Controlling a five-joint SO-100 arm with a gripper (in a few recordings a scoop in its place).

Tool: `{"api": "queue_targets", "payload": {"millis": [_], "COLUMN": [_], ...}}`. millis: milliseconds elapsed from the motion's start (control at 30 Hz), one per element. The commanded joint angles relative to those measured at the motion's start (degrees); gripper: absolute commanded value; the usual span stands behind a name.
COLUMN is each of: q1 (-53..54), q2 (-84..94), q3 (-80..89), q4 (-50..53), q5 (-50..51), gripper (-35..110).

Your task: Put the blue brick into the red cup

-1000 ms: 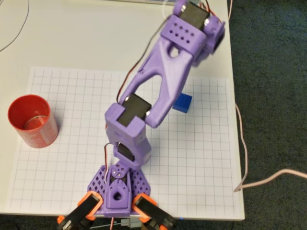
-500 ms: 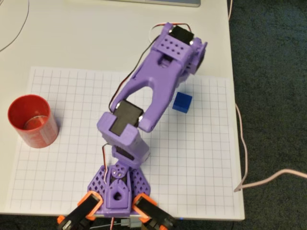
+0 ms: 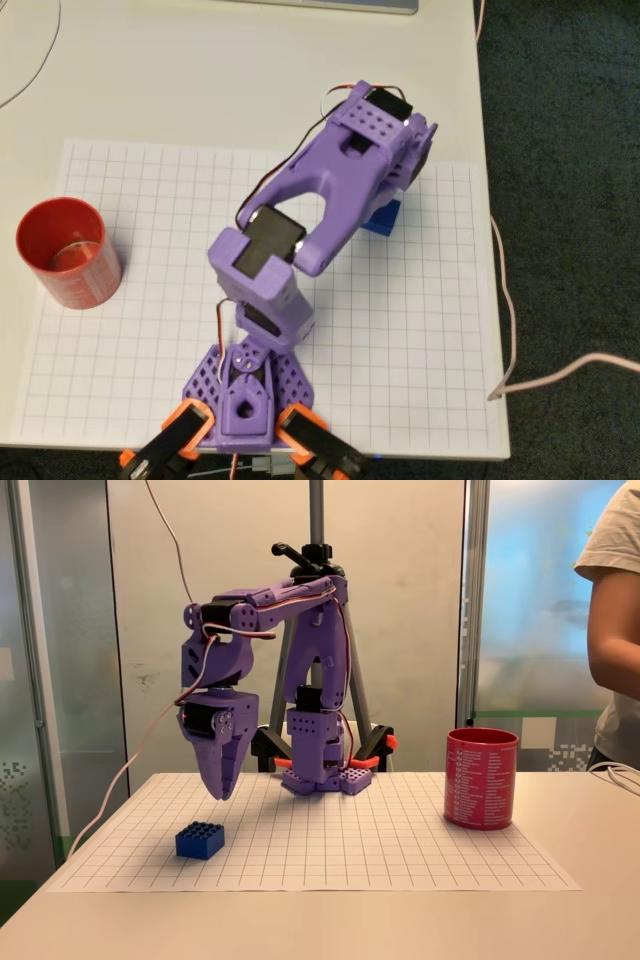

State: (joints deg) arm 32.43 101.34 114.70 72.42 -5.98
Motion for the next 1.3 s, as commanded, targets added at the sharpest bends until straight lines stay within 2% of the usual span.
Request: {"api": "queue_targets", "payload": {"millis": [0, 133, 200, 233, 400, 467, 767, 1000, 1267], "q1": [0.0, -0.2, 0.2, 0.7, 2.5, 3.1, 1.9, 0.4, 2.4], "q2": [1.2, 0.6, 0.2, 0.0, -1.6, -1.8, -3.4, -11.8, -16.2], "q3": [-0.4, -0.4, -0.3, -0.2, 0.2, 0.4, -0.1, -0.4, -4.0], "q4": [0.0, -1.4, -2.3, -2.6, -1.6, -0.4, 2.5, -5.6, -6.1], "q5": [-1.2, -4.2, -5.9, -6.1, -9.1, -11.2, -13.4, -11.3, -12.2], "gripper": [0, 1, 20, 35, 42, 51, 54, 54, 53]}}
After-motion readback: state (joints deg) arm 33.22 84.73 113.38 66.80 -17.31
